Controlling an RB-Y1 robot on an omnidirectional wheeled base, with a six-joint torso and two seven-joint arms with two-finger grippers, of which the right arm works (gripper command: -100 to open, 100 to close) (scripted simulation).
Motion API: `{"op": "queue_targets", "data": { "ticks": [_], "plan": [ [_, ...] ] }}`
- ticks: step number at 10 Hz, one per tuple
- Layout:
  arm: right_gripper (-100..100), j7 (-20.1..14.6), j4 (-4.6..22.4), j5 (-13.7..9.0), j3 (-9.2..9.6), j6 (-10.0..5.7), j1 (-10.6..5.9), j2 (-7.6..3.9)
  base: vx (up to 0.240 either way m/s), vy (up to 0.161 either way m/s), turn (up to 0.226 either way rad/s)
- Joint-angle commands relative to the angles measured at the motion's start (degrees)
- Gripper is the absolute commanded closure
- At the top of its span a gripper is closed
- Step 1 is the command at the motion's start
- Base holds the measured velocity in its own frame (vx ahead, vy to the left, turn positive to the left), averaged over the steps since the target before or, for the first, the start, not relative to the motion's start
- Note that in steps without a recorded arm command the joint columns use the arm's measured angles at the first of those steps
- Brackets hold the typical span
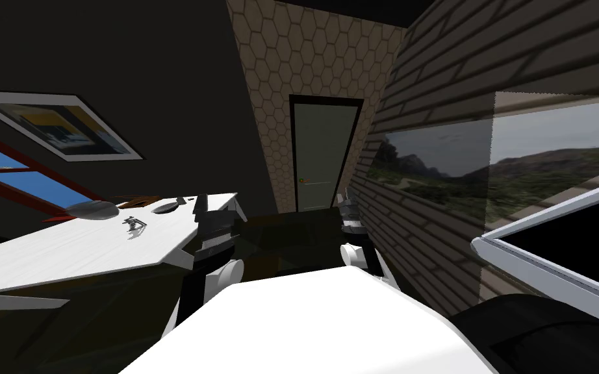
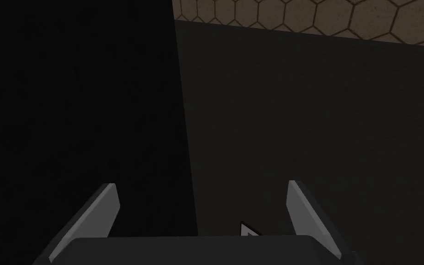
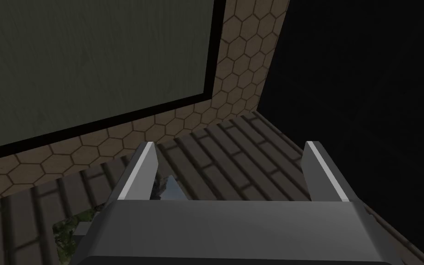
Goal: Pull the door open
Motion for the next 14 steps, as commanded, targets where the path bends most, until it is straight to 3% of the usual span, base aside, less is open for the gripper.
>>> {"op": "queue_targets", "data": {
  "ticks": [1,6,14],
  "plan": [
    [-100,-0.2,2.1,-0.1,-0.09,-0.36,-0.79,-0.52,0.100,0.002,0.023],
    [-100,-0.7,8.5,-0.5,-0.37,-1.47,-3.23,-1.92,0.160,0.016,0.024],
    [-100,-1.5,18.4,-1.1,-0.80,-3.18,-6.99,-3.79,0.094,0.011,0.022]
  ]
}}
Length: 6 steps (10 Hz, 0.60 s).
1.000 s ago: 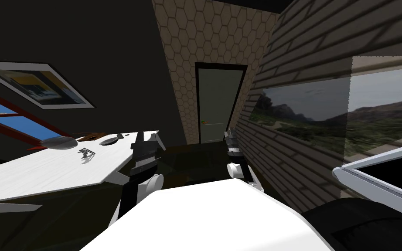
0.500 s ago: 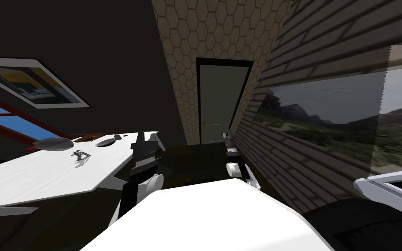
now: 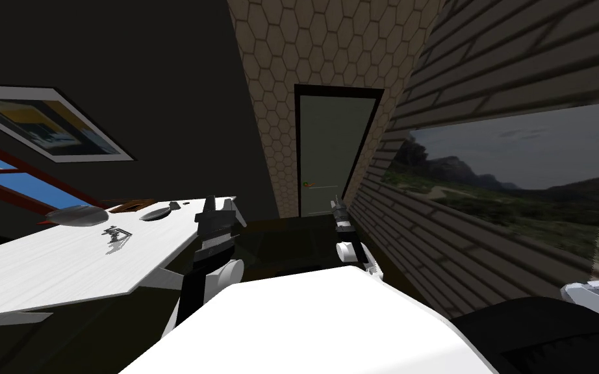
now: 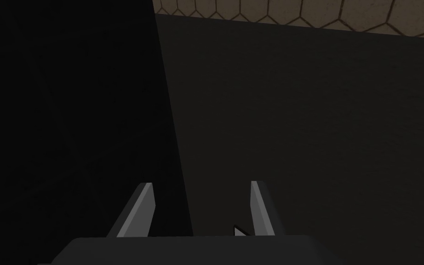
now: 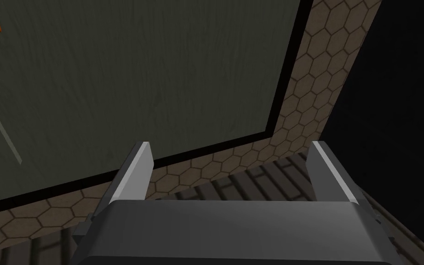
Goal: Pull the door open
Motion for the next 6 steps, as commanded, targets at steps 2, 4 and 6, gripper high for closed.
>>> {"op": "queue_targets", "data": {
  "ticks": [2,4,6],
  "plan": [
    [-100,-0.2,3.9,-0.2,-0.10,-0.68,-1.53,-0.55,0.098,0.014,0.023],
    [-100,-0.5,6.8,-0.3,-0.23,-1.20,-2.65,-1.06,0.102,0.011,0.027],
    [-100,-0.7,9.8,-0.5,-0.36,-1.72,-3.80,-1.57,0.098,0.001,0.024]
  ]
}}
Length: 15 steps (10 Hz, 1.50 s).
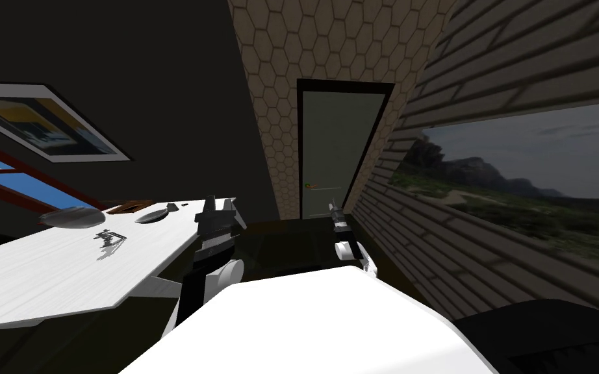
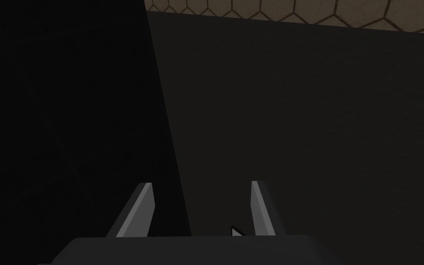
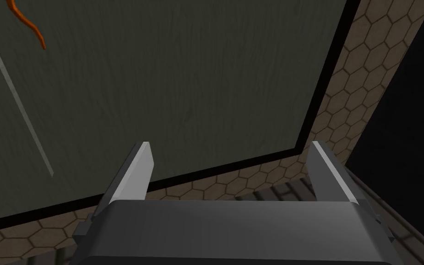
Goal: Pull the door open
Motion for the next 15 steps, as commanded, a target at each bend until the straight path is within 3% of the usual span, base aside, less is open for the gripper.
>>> {"op": "queue_targets", "data": {
  "ticks": [1,11,15],
  "plan": [
    [-100,-0.3,2.6,-0.2,-0.21,-0.44,-1.08,-0.53,0.108,0.009,0.031],
    [-100,-1.6,18.7,-1.2,-0.91,-3.23,-7.19,-3.10,0.100,0.012,0.028],
    [-100,-2.0,23.3,-1.5,-1.12,-4.06,-9.01,-3.84,0.072,0.008,0.022]
  ]
}}
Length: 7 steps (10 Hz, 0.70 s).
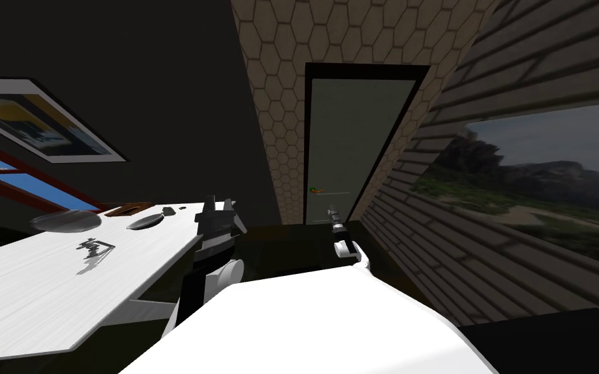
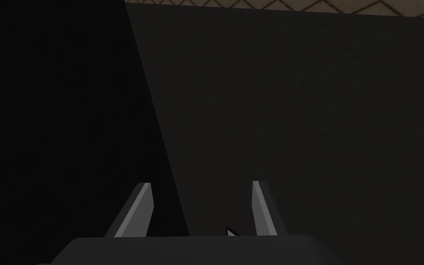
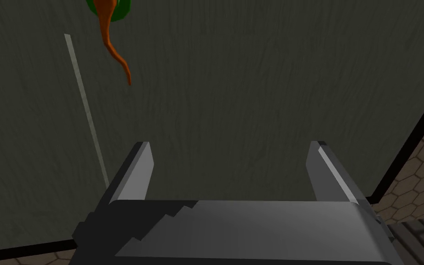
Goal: Pull the door open
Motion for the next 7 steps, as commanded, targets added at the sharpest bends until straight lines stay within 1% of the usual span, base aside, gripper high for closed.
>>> {"op": "queue_targets", "data": {
  "ticks": [1,7],
  "plan": [
    [-100,-0.5,2.9,-0.2,-0.16,-0.78,-0.88,-0.68,0.096,0.007,0.026],
    [-100,-1.3,12.0,-0.8,-0.56,-2.36,-4.33,-2.05,0.102,0.006,0.026]
  ]
}}
